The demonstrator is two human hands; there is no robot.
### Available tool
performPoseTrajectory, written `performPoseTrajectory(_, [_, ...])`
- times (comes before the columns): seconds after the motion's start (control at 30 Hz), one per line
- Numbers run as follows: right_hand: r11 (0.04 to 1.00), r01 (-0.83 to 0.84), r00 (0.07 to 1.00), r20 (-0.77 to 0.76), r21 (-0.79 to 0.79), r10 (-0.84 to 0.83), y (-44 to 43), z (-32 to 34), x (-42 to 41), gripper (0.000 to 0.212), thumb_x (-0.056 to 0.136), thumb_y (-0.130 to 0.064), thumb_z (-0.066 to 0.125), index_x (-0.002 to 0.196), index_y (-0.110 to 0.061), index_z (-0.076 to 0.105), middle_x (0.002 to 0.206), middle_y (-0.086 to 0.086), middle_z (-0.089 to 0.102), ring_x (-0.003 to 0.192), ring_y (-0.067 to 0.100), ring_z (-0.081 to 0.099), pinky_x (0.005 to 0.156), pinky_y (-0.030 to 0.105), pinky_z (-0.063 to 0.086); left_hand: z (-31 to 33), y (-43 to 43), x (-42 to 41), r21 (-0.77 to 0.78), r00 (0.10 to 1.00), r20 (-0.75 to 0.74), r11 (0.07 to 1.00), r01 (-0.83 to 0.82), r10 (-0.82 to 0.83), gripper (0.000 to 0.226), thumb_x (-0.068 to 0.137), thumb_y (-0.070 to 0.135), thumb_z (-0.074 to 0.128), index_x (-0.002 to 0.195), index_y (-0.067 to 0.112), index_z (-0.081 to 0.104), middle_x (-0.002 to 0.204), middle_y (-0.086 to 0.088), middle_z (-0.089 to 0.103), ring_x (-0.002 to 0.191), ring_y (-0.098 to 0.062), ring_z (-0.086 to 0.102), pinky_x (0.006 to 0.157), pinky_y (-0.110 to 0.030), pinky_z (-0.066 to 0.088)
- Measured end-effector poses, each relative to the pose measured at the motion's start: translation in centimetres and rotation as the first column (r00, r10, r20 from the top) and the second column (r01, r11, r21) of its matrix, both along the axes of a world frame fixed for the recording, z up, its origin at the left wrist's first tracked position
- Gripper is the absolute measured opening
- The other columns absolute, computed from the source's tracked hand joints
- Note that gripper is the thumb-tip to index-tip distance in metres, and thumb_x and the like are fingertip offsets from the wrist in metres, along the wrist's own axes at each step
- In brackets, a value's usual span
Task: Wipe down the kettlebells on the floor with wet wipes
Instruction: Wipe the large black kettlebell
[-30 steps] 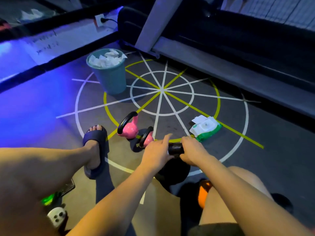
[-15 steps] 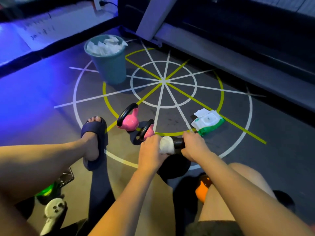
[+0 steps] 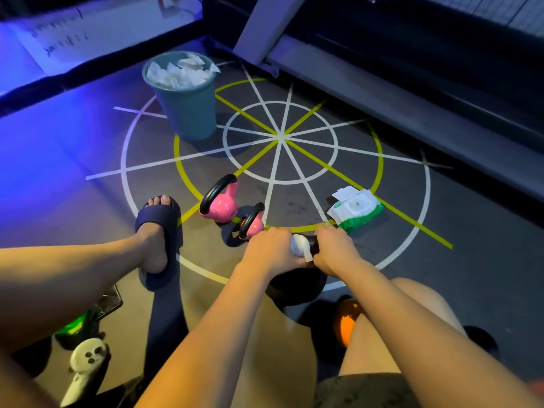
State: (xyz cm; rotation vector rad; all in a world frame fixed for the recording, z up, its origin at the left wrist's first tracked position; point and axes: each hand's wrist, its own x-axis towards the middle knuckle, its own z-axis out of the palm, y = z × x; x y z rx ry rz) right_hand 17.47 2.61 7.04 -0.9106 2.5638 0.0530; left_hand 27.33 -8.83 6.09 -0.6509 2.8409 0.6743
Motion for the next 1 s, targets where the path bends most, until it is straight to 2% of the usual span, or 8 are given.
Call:
performPoseTrajectory(0.2, [1.0,0.003,1.0,0.022,-0.016,-0.003,0.2,0.0,0.0,0.04,0.081,-0.013,0.065,0.119,-0.013,0.051,0.126,0.01,0.053,0.12,0.031,0.048,0.096,0.042,0.045,-4.8,-1.1,3.7,0.192,0.937,-0.287,0.97,-0.148,0.199,0.031,0.078,0.022,0.078,0.101,0.013,0.061,0.099,-0.007,0.069,0.096,-0.034,0.063,0.075,-0.043,0.048])
performPoseTrajectory(0.37, [0.999,0.016,1.0,0.016,-0.038,-0.016,0.2,-0.1,0.1,0.042,0.08,-0.012,0.064,0.12,-0.014,0.052,0.125,0.009,0.054,0.119,0.031,0.048,0.099,0.042,0.043,-7.6,0.4,5.0,0.47,0.814,-0.305,0.821,-0.323,0.495,0.043,0.069,-0.004,0.074,0.103,0.015,0.054,0.09,0.004,0.058,0.092,-0.035,0.062,0.065,-0.024,0.031])
performPoseTrajectory(0.43, [0.998,0.026,1.0,0.004,-0.05,-0.026,0.2,-0.1,0.2,0.043,0.079,-0.011,0.064,0.12,-0.014,0.052,0.126,0.009,0.054,0.119,0.031,0.048,0.1,0.041,0.042,-7.8,0.4,4.9,0.437,0.812,-0.377,0.859,-0.268,0.445,0.05,0.069,0.007,0.082,0.111,0.013,0.056,0.104,0.004,0.056,0.107,-0.03,0.059,0.077,-0.021,0.036])
performPoseTrajectory(0.53, [0.998,0.037,0.999,0.0,-0.056,-0.037,0.2,-0.1,0.4,0.043,0.079,-0.011,0.065,0.121,-0.015,0.053,0.126,0.008,0.054,0.12,0.03,0.048,0.101,0.041,0.042,-7.5,-0.1,5.4,0.306,0.845,-0.464,0.943,-0.128,0.265,0.096,0.063,0.065,0.086,0.132,0.008,0.052,0.137,-0.001,0.049,0.134,-0.018,0.04,0.11,-0.027,0.034])
performPoseTrajectory(0.63, [0.998,0.035,0.999,0.008,-0.052,-0.035,0.2,0.0,0.4,0.043,0.079,-0.012,0.064,0.121,-0.015,0.052,0.126,0.008,0.053,0.121,0.03,0.047,0.102,0.041,0.041,-5.6,-0.1,6.4,0.34,0.874,-0.454,0.941,-0.007,0.171,0.116,0.062,0.08,0.077,0.149,0.014,0.039,0.15,0.005,0.04,0.144,-0.013,0.032,0.118,-0.032,0.03])
performPoseTrajectory(0.77, [0.998,0.037,0.999,0.005,-0.055,-0.037,0.2,0.0,0.4,0.043,0.08,-0.013,0.065,0.121,-0.016,0.052,0.126,0.008,0.053,0.121,0.03,0.047,0.102,0.042,0.041,-3.3,-0.5,6.0,0.389,0.893,-0.425,0.921,0.034,0.146,0.081,0.079,0.074,0.067,0.141,0.024,0.051,0.137,0.012,0.054,0.13,-0.003,0.049,0.103,-0.02,0.04])
performPoseTrajectory(0.87, [0.997,0.044,0.999,0.001,-0.065,-0.044,0.2,-0.1,0.4,0.041,0.08,-0.013,0.065,0.119,-0.016,0.052,0.124,0.008,0.054,0.12,0.03,0.048,0.101,0.042,0.041,-2.1,-1.4,4.0,0.189,0.934,-0.347,0.982,-0.015,0.081,0.056,0.082,0.066,0.069,0.116,0.024,0.056,0.107,0.01,0.065,0.099,-0.01,0.062,0.077,-0.026,0.047])
performPoseTrajectory(1.0, [0.996,0.04,0.999,-0.008,-0.079,-0.041,0.2,-0.3,0.4,0.04,0.078,-0.014,0.066,0.116,-0.017,0.052,0.122,0.008,0.055,0.118,0.03,0.049,0.1,0.042,0.041,-2.6,-1.2,3.1,0.316,0.952,-0.246,0.944,-0.097,0.181,0.05,0.077,0.049,0.083,0.103,0.027,0.046,0.097,0.009,0.062,0.087,-0.013,0.06,0.071,-0.033,0.047])
